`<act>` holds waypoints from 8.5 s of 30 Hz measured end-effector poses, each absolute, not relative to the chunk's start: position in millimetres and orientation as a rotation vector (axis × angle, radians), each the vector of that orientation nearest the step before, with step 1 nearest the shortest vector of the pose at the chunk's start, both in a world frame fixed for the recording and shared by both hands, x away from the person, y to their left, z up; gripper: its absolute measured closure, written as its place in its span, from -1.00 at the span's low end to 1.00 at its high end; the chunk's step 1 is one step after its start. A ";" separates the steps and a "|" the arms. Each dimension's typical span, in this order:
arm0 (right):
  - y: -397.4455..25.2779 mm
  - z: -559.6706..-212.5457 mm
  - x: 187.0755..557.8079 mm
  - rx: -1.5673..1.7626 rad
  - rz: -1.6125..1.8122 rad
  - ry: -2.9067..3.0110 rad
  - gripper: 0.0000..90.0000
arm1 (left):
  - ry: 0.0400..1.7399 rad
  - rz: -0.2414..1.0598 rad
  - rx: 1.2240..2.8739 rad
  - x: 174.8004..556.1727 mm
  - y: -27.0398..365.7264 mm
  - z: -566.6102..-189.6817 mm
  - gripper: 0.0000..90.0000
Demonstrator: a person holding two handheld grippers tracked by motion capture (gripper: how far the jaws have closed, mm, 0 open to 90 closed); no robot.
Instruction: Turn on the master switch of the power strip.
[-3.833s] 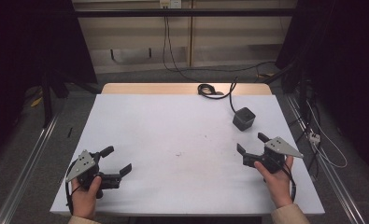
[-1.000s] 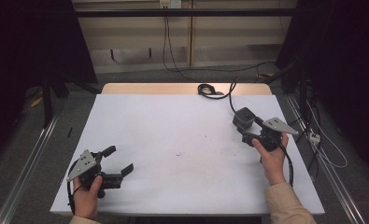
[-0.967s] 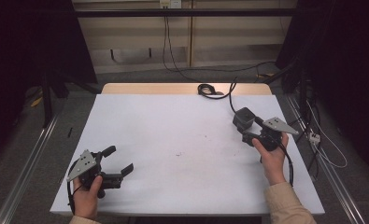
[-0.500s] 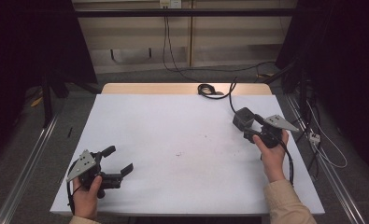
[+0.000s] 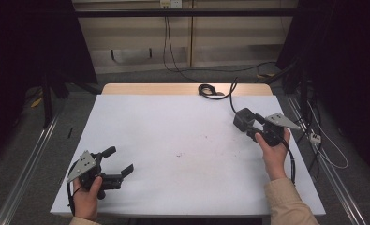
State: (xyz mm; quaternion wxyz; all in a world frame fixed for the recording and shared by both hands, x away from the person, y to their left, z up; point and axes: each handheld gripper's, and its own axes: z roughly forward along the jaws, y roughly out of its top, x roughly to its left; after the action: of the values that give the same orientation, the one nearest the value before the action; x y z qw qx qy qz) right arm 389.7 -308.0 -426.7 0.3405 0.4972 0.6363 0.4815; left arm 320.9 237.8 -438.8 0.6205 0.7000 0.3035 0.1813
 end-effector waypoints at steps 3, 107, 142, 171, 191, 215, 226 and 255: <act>-309.1 -426.0 391.3 1.293 1.254 1.652 -0.04 | 0.697 0.418 1.609 320.8 237.7 -438.6 -0.95; -323.0 -429.9 427.0 1.354 1.151 1.749 0.95 | 0.703 0.411 1.606 321.8 236.6 -440.1 -0.94; -321.3 -431.3 434.7 1.353 1.115 1.751 1.00 | 0.703 0.409 1.603 321.7 236.9 -440.5 -0.94; -324.4 -436.7 436.2 1.359 1.134 1.750 1.00 | 0.701 0.408 1.604 321.8 236.7 -440.6 -0.94; -323.2 -437.2 436.3 1.361 1.118 1.757 1.00 | 0.699 0.408 1.604 321.3 236.3 -440.0 -0.94; -321.0 -435.4 437.4 1.346 1.076 1.783 1.00 | 0.699 0.412 1.600 320.7 236.3 -439.2 -0.94; -320.3 -435.4 437.1 1.349 1.076 1.785 1.00 | 0.699 0.413 1.596 320.3 236.0 -438.7 -0.94; -317.8 -435.9 436.9 1.349 1.050 1.784 1.00 | 0.700 0.411 1.595 320.6 236.0 -439.1 -0.94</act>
State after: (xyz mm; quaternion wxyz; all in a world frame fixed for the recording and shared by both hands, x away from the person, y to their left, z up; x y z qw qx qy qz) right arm 436.9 -317.8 -435.9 0.3292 0.5156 0.6818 0.4012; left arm 320.6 236.0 -439.1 0.6257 0.6953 0.3050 0.1792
